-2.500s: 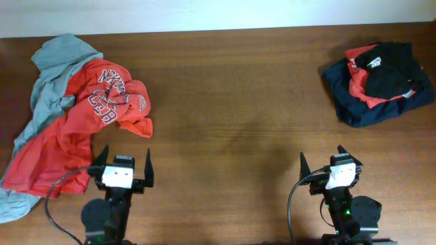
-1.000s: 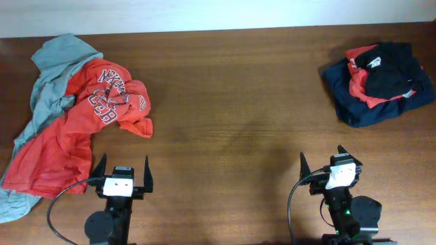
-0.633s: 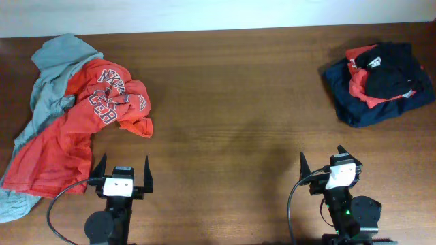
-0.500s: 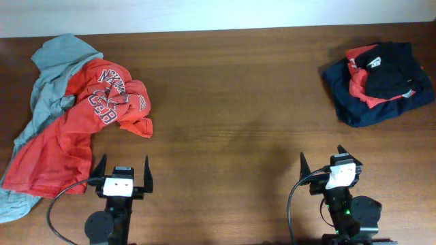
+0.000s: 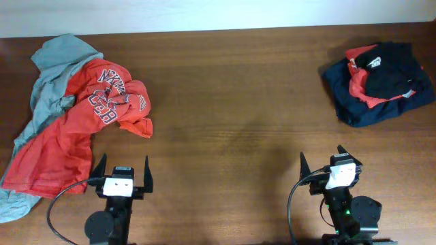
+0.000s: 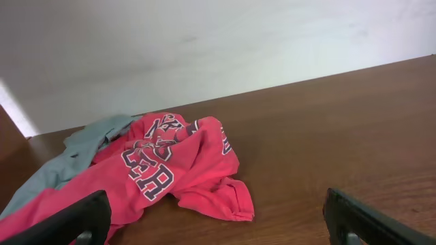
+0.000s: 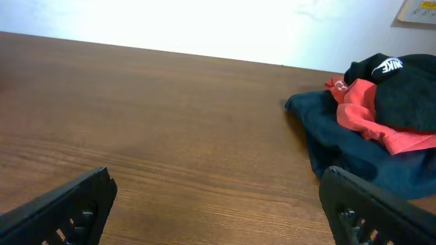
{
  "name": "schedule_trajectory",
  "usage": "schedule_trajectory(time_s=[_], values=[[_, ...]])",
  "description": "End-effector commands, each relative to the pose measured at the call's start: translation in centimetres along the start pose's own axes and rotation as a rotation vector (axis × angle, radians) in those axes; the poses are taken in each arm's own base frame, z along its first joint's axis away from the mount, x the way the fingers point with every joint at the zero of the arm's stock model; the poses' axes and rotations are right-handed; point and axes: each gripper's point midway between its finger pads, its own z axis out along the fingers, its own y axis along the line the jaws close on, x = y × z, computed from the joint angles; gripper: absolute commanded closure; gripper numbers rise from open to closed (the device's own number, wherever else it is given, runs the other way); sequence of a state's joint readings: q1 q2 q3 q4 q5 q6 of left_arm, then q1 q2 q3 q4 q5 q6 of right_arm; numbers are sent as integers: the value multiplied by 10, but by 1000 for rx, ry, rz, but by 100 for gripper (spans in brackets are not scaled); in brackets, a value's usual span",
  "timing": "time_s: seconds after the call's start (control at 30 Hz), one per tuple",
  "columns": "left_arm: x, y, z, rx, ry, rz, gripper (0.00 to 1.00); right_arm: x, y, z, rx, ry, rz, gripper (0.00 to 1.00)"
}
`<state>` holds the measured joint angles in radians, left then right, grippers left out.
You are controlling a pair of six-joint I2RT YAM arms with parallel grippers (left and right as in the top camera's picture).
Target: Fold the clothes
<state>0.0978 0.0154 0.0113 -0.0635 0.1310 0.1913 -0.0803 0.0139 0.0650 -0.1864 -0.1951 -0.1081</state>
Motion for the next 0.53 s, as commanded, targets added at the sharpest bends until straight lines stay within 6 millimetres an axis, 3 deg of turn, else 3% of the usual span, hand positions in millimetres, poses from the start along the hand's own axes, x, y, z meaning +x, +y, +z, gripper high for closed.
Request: schedule_trajectory(time_s=[0.0,0.5], values=[[0,-1,0,5,-4,5,1,2,0,0,5,1,4,1],[0,-1,0,5,-4,5,1,2,0,0,5,1,4,1]])
